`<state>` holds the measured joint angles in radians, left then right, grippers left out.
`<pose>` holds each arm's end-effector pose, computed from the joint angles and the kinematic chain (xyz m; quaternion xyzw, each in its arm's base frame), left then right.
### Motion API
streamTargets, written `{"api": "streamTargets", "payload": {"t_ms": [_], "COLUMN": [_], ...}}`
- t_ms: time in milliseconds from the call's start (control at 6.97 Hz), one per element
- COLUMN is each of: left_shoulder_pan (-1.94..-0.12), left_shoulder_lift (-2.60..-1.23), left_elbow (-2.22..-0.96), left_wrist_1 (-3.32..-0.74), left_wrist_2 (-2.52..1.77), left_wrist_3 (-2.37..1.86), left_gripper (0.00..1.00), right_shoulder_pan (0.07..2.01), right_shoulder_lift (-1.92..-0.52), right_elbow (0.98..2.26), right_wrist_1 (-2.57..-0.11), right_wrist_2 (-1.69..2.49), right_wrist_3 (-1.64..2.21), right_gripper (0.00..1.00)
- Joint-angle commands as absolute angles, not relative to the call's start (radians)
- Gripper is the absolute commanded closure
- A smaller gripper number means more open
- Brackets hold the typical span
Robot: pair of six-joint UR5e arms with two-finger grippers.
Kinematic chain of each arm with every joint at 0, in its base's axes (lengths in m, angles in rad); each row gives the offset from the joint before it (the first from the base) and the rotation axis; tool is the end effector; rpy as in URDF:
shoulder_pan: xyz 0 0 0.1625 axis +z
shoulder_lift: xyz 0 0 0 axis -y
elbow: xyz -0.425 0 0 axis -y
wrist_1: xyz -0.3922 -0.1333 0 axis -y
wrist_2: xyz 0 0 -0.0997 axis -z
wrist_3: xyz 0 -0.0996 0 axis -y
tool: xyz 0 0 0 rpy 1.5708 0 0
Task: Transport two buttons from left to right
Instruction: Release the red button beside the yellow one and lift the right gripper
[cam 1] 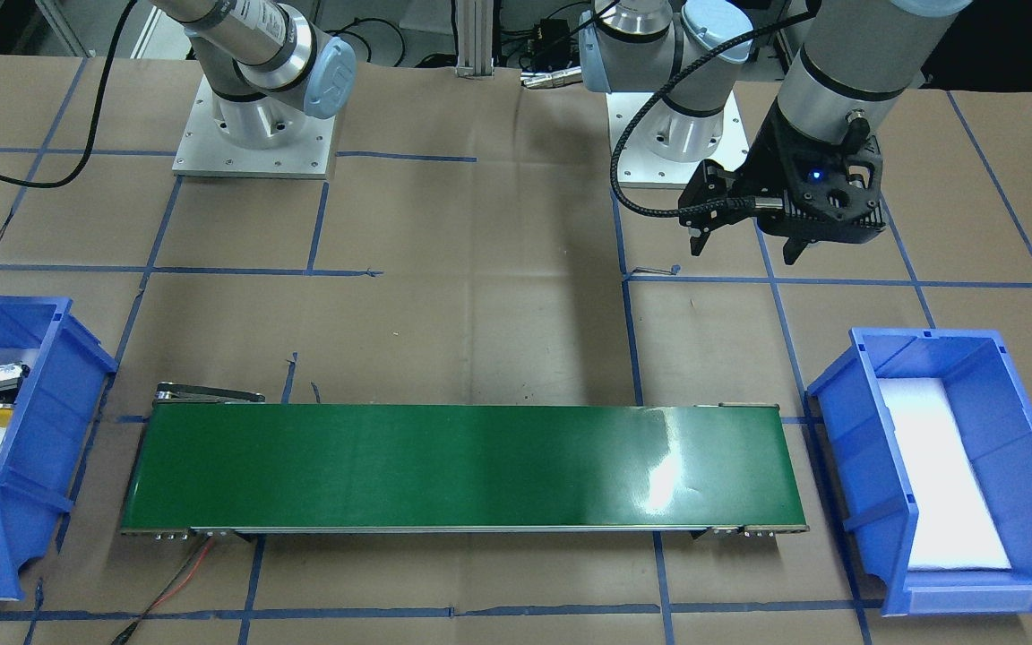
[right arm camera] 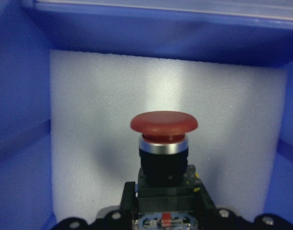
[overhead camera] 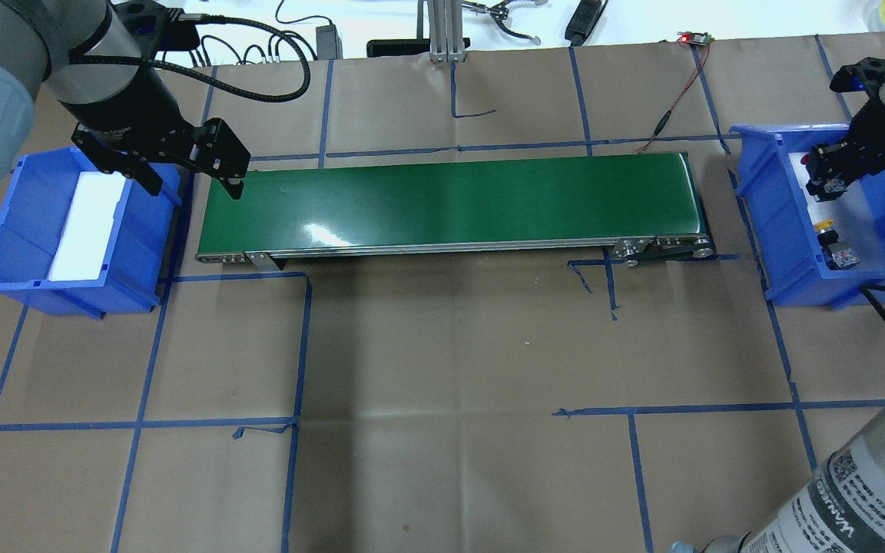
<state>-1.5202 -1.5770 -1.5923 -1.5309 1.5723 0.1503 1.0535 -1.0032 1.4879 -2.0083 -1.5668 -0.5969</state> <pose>-0.1079 -0.5017 0.4782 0.0498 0.9987 -0.0060 0.0014 -0.2153 -0.6488 0.2339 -0.0397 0.9989 0.0190 0.0142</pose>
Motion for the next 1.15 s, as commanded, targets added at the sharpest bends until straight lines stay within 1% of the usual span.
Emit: {"api": "streamTargets", "payload": {"t_ms": [0, 574, 717, 861, 1004], "left_shoulder_pan": [-1.52, -1.52, -1.52, -1.52, -1.52], "left_shoulder_lift": [-1.577, -1.577, -1.577, -1.577, -1.577], "left_elbow": [-1.592, -1.592, -1.592, -1.592, -1.592], "left_wrist_1": [-1.531, -1.531, -1.531, -1.531, -1.531], "left_wrist_2": [1.572, 1.572, 1.572, 1.572, 1.572], "left_wrist_3": [0.15, 0.15, 0.15, 0.15, 0.15], "left_gripper": [0.0, 0.0, 0.0, 0.0, 0.0], "right_shoulder_pan": [1.057, 1.061, 1.078, 1.124, 1.171], "right_shoulder_lift": [-1.0, -1.086, -1.138, -1.219, -1.329], "right_elbow": [1.482, 1.407, 1.405, 1.405, 1.408], "right_wrist_1": [-2.01, -1.988, -1.985, -1.927, -1.798], "right_wrist_2": [-1.566, -1.621, -1.615, -1.614, -1.609], "right_wrist_3": [-0.597, -0.578, -0.534, -0.434, -0.307], "right_gripper": [0.0, 0.01, 0.01, 0.01, 0.01]}}
